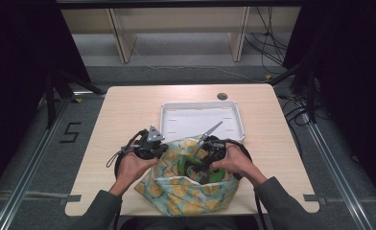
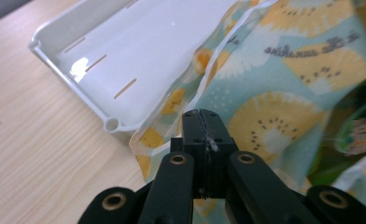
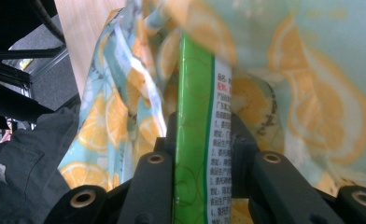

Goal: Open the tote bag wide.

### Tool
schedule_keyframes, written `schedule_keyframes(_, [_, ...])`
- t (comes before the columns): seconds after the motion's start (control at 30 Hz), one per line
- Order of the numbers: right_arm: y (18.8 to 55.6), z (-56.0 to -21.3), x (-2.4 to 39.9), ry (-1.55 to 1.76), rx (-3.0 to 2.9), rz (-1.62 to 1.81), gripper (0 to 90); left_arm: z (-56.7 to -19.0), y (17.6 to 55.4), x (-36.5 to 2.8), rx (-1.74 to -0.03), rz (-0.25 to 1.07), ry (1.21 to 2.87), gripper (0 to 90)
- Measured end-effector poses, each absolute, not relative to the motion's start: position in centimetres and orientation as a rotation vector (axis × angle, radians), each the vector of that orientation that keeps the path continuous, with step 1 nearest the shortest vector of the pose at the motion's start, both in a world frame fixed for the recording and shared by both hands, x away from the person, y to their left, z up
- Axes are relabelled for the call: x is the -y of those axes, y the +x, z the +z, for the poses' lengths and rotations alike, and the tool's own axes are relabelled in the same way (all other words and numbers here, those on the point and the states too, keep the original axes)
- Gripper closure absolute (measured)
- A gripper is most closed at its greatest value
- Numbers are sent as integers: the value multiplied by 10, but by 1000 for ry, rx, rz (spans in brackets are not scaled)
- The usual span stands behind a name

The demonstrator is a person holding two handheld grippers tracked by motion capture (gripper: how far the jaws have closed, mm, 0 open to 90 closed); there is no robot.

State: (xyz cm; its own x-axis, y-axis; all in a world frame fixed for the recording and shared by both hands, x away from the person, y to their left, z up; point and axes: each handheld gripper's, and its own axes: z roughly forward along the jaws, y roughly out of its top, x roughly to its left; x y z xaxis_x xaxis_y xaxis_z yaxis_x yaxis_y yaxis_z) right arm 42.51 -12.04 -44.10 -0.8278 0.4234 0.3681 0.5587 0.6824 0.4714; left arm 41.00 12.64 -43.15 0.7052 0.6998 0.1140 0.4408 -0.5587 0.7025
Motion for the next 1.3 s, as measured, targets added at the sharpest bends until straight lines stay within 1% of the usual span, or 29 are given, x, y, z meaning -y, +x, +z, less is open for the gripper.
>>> schedule_keyframes(0.17, [416, -440, 126, -800, 2701, -870, 760, -455, 415, -125, -897, 490, 2288, 896])
schedule_keyframes(0.2, [414, -440, 127, -797, 2694, -867, 761, -462, 415, -122, -927, 465, 2280, 897])
schedule_keyframes(0.23, [413, -440, 128, -781, 2731, -877, 760, -467, 417, -121, -912, 465, 2289, 897])
schedule_keyframes(0.27, [412, -441, 129, -777, 2733, -869, 760, -472, 415, -119, -947, 420, 2290, 897])
schedule_keyframes(0.37, [407, -439, 134, -775, 2751, -863, 761, -483, 414, -113, -932, 413, 2347, 897])
schedule_keyframes(0.4, [407, -438, 136, -771, 2772, -880, 761, -485, 414, -112, -924, 409, 2372, 897])
schedule_keyframes(0.57, [407, -433, 142, -802, 2745, -937, 762, -492, 414, -113, -930, 404, 2387, 897])
schedule_keyframes(0.77, [408, -424, 150, -871, 2728, -1027, 762, -491, 414, -116, -927, 400, 2370, 895])
schedule_keyframes(0.83, [410, -418, 152, -881, 2716, -1066, 762, -490, 413, -117, -939, 378, 2347, 889])
schedule_keyframes(0.87, [411, -416, 152, -886, 2725, -1079, 762, -488, 413, -118, -914, 382, 2356, 876])
schedule_keyframes(0.93, [412, -411, 152, -896, 2707, -1114, 762, -485, 412, -120, -921, 377, 2342, 842])
schedule_keyframes(0.97, [413, -409, 153, -892, 2716, -1127, 762, -483, 411, -121, -941, 362, 2322, 816])
schedule_keyframes(1.07, [417, -405, 153, -909, 2715, -1149, 762, -474, 410, -125, -923, 361, 2294, 769])
schedule_keyframes(1.13, [419, -404, 154, -911, 2713, -1170, 763, -467, 407, -127, -937, 365, 2242, 721])
schedule_keyframes(1.3, [419, -396, 157, -892, 2700, -1194, 763, -456, 406, -139, -940, 381, 2228, 717])
